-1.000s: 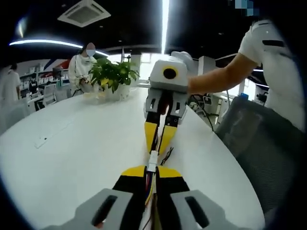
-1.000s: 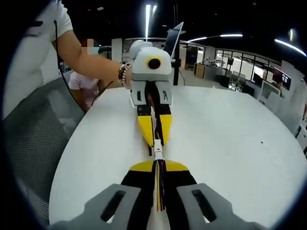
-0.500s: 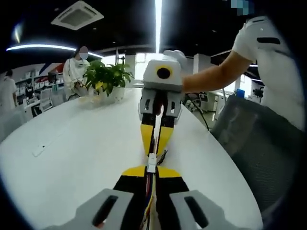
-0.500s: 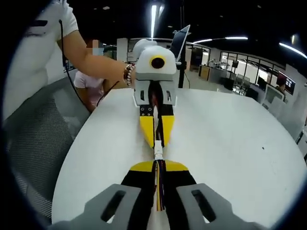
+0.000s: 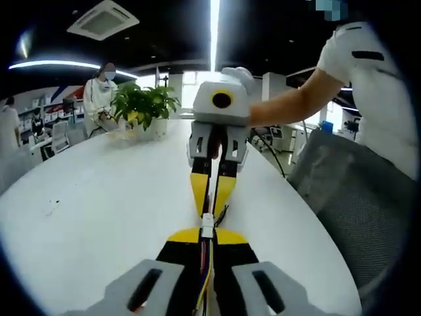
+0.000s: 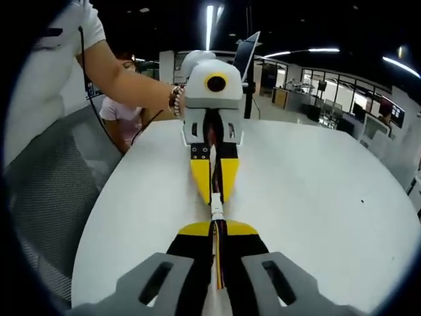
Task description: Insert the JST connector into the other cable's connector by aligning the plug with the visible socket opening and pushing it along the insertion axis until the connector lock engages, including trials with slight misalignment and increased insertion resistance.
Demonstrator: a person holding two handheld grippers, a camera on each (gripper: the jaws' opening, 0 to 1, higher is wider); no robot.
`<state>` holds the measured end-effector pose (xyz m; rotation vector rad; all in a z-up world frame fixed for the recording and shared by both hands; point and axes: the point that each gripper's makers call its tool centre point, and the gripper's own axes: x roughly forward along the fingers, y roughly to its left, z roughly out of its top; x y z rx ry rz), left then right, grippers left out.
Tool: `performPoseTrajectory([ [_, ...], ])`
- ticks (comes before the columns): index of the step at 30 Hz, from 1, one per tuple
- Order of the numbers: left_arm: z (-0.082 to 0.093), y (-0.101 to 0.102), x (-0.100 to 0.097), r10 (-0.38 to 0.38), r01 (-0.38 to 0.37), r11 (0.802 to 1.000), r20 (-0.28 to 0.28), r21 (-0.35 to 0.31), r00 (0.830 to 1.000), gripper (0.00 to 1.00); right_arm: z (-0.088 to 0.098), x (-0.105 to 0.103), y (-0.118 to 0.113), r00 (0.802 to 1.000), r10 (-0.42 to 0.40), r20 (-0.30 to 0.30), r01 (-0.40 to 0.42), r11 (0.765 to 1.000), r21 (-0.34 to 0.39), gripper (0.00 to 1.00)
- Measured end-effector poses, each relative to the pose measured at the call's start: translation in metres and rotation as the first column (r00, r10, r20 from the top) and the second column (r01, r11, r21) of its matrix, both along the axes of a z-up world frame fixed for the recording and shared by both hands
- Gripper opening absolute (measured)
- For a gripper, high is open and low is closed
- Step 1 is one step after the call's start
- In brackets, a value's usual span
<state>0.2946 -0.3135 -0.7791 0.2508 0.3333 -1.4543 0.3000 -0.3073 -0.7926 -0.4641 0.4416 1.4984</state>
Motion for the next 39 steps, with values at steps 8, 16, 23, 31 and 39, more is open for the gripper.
performPoseTrajectory([
  [8,-0.007,0.002,0.017,0.034,-0.035,0.999,0.023,0.022,0.999,0.00,-0.007,0.016,-0.001,1.000,-0.017,0.022,0.017,1.000,-0.004,0.02],
  [16,-0.028,0.003,0.040,0.076,-0.076,0.995,0.013,0.071,0.997,0.00,-0.027,0.039,0.001,0.997,-0.066,0.029,0.066,0.997,-0.024,0.03],
  [23,-0.042,0.009,0.049,0.081,-0.080,0.993,-0.012,0.090,0.997,0.00,-0.041,0.046,0.002,0.997,-0.077,0.019,0.077,0.996,-0.035,0.03],
  [31,-0.052,0.012,0.050,0.080,-0.078,0.991,-0.022,0.108,0.997,0.00,-0.054,0.048,0.004,0.996,-0.091,0.010,0.091,0.995,-0.033,0.03],
  [39,-0.057,0.014,0.052,0.099,-0.095,0.987,-0.025,0.127,0.995,0.00,-0.056,0.049,0.004,0.994,-0.111,-0.002,0.111,0.993,-0.026,0.04],
])
